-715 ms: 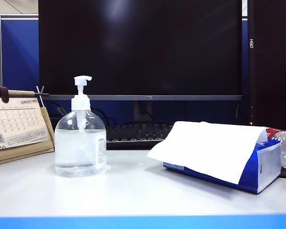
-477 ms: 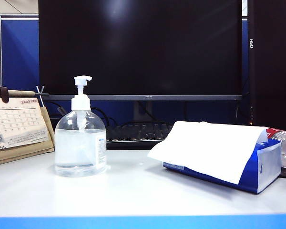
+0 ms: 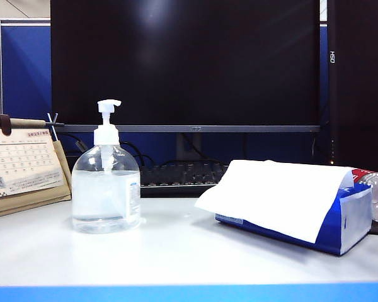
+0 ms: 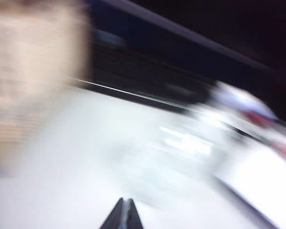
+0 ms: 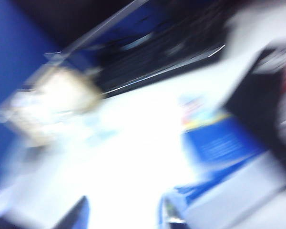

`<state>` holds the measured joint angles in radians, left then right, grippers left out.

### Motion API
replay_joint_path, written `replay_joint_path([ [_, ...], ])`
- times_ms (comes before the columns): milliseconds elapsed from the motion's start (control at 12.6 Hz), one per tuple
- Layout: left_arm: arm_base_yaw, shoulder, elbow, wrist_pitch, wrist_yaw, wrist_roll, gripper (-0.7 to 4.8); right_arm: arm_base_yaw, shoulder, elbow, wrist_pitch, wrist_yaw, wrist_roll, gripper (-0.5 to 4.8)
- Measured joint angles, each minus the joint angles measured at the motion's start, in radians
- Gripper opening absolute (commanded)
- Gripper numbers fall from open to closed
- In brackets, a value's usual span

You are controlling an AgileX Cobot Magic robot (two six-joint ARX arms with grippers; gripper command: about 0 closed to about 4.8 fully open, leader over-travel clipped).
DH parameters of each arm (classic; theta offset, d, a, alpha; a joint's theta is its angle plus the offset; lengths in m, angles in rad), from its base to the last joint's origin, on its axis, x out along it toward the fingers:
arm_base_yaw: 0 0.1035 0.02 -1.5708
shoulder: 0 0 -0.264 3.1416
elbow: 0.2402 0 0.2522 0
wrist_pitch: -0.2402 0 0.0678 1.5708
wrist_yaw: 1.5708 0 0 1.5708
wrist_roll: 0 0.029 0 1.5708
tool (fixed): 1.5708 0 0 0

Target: Pull out a tissue from the tissue dispenser, then press the switch of the alcohol sanitizer bottle to drop some sanitizer on the paper tissue, and finally place the treated tissue on the table.

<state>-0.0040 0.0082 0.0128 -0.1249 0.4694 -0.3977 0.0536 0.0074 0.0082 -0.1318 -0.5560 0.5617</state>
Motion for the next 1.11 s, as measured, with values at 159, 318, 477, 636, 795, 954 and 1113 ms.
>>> replay_joint_path([
  [159,0.000,0.000,0.004,0.054,0.196,-0.019,0.75,0.000,0.000,0.000,0.007,-0.103,0.126,1.63],
  [318,0.000,0.003,0.064,0.061,0.216,-0.056,1.72,0.002,0.000,0.000,0.000,-0.147,0.242,1.77],
  [477,0.000,0.002,0.215,0.068,0.219,-0.071,2.67,0.185,0.068,0.000,-0.001,-0.144,0.344,2.05],
  [636,0.000,0.023,0.264,-0.027,0.224,-0.075,3.28,0.314,0.155,0.000,-0.002,-0.031,0.312,2.14],
  [795,0.000,0.062,0.323,-0.140,0.240,-0.090,3.28,0.401,0.243,0.000,-0.003,0.135,0.255,2.45],
  [954,0.000,0.074,0.352,-0.146,0.262,-0.085,3.28,0.453,0.353,0.000,0.000,0.227,0.205,2.44],
  [1113,0.000,0.074,0.354,-0.152,0.279,-0.077,3.28,0.457,0.504,0.000,0.158,0.245,0.190,2.44],
])
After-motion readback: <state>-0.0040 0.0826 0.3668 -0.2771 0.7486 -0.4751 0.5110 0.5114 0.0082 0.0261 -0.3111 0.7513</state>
